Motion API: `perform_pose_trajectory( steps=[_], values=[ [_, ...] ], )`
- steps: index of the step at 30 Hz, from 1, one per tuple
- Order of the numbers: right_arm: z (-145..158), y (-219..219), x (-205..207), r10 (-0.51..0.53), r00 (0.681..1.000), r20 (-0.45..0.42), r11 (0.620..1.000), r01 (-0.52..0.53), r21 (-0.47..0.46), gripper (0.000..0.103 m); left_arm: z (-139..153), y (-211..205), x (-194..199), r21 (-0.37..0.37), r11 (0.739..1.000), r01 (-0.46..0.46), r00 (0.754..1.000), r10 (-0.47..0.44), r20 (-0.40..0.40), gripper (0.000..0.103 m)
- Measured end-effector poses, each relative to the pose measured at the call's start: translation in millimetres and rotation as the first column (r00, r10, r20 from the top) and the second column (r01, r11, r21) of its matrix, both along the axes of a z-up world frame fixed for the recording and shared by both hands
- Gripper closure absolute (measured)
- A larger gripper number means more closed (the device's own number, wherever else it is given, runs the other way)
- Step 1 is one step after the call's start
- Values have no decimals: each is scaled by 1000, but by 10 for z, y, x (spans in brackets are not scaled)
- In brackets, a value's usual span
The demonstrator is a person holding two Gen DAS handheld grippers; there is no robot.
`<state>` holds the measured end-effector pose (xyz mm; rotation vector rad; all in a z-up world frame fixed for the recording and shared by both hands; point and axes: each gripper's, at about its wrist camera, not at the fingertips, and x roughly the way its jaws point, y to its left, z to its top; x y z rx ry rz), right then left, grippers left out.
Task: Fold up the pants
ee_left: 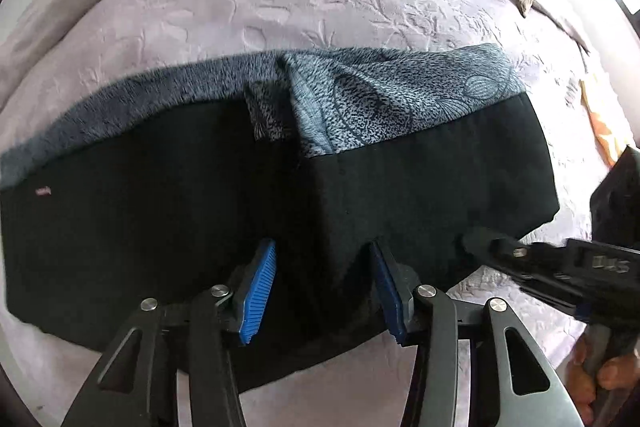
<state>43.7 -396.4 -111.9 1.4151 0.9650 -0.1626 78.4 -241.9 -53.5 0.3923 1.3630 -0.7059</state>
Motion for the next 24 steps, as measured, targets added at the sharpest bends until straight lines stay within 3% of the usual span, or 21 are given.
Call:
perform_pose_trajectory(
  steps=[1, 4, 5, 7, 8, 11, 14, 18, 21, 24],
  values=[
    [-73, 4, 27, 10, 1000, -16, 1000, -10, -17, 98, -3, 13, -6, 22, 1000, -12, 1000, 11, 26, 33],
    [-66, 6, 57, 42, 999, -29, 998, -43, -41, 95, 167, 99, 3, -13, 999, -30, 998, 30, 48, 32],
    [38, 11, 87, 97, 995, -29, 994, -99, -55, 92, 230, 131, 1, -18, 999, -28, 998, 29, 61, 32],
    [218, 86, 117, 201, 979, -37, 975, -203, -89, 64, 414, 170, 19, -23, 999, -26, 994, 28, 109, 32],
    [367, 88, 131, 250, 968, -28, 959, -251, -131, 61, 492, 188, 44, -38, 999, -26, 992, 30, 120, 32],
    [794, -89, 100, 276, 959, 57, 930, -252, -267, 62, 665, 65, 125, -88, 996, -18, 990, 30, 135, 32],
    [919, -515, 187, 221, 975, 28, 908, -195, -370, 67, 594, -288, 157, -86, 996, 16, 989, -3, 146, 32],
    [680, -858, 427, 204, 978, -51, 889, -207, -408, 74, 291, -660, 254, -15, 1000, 3, 982, 0, 186, 32],
    [410, -885, 453, 228, 966, -125, 877, -259, -406, 74, 20, -632, 351, 50, 997, -50, 985, 41, 165, 32],
    [258, -755, 492, 251, 954, -163, 860, -297, -415, 74, -19, -574, 335, 57, 998, -15, 980, 3, 198, 32]
  ],
)
